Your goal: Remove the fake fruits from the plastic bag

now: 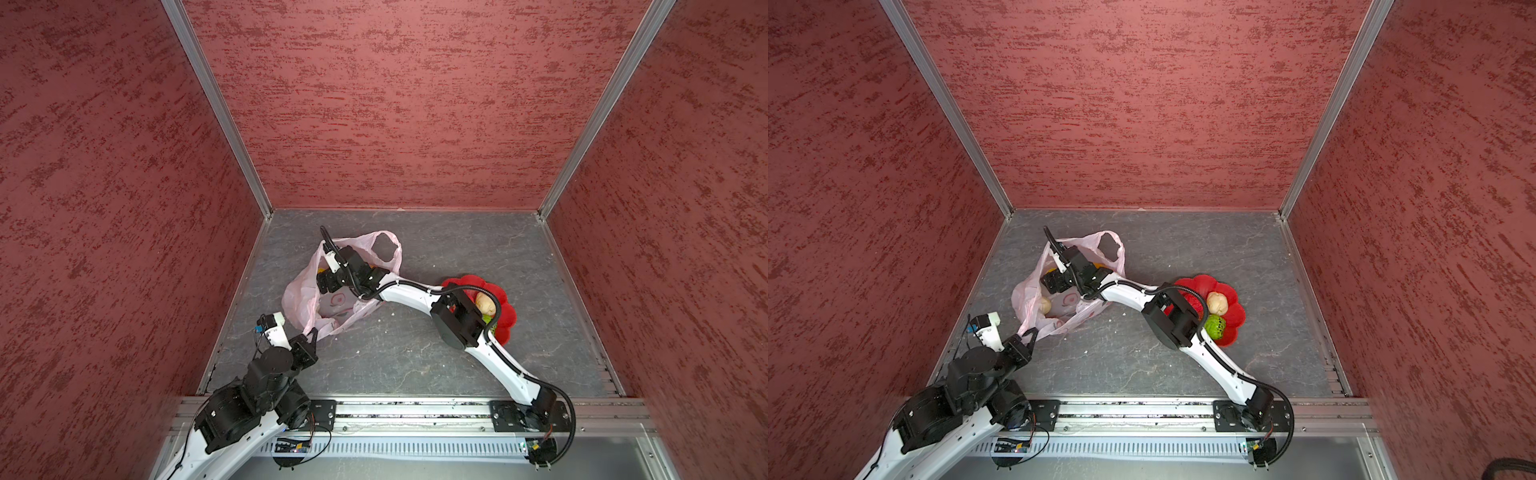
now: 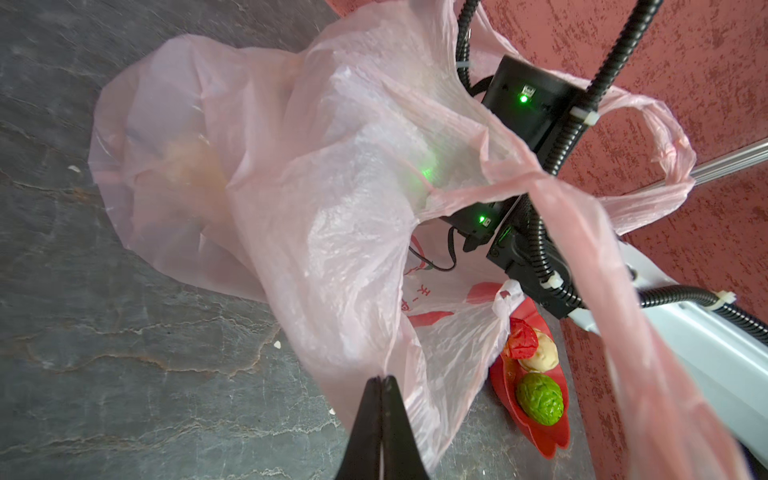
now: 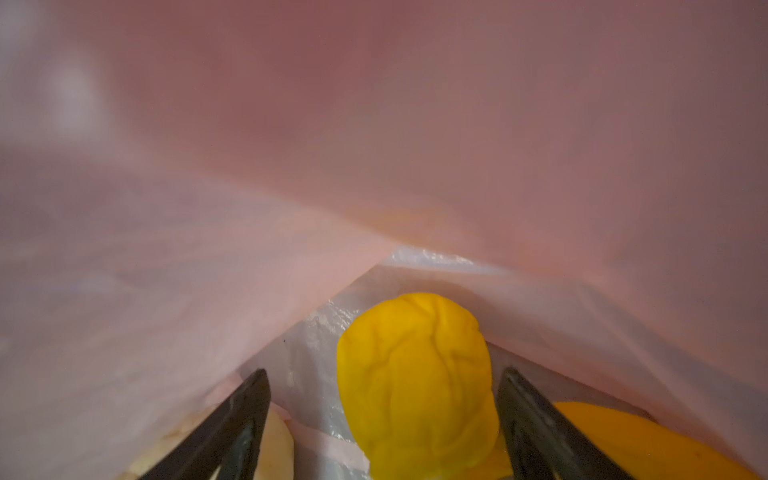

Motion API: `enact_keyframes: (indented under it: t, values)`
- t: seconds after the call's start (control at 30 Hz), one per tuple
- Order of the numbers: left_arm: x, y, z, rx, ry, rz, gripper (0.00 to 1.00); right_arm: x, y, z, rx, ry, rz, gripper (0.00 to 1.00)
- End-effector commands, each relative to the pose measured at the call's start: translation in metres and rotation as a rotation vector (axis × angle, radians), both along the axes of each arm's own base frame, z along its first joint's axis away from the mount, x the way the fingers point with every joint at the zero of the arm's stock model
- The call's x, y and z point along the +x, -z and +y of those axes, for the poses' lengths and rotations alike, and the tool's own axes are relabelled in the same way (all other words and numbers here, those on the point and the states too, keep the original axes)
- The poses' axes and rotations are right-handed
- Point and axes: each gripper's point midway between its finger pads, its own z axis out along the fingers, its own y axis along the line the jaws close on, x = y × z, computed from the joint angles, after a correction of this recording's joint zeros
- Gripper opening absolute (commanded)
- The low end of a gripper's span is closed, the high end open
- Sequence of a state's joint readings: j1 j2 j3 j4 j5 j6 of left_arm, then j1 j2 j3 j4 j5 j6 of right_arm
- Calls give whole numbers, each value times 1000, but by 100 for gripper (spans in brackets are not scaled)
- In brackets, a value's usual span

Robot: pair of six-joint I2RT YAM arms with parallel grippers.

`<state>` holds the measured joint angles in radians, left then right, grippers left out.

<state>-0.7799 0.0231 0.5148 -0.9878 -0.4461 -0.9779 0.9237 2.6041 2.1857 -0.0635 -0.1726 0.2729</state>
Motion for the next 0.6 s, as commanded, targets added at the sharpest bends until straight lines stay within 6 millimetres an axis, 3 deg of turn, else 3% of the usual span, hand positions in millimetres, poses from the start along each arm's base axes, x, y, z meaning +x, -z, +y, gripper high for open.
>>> enact_keyframes:
  t: [0.0,0.3,0.57]
  values:
    - [-2,3,13,22,-53,7,0,-3,0,5,1,-43,-6,88]
    - [1,13,4,17,-26,20,0,-7,9,12,3,-72,28,90]
    - [1,14,-5,14,20,20,0,13,23,4,-49,47,20,93]
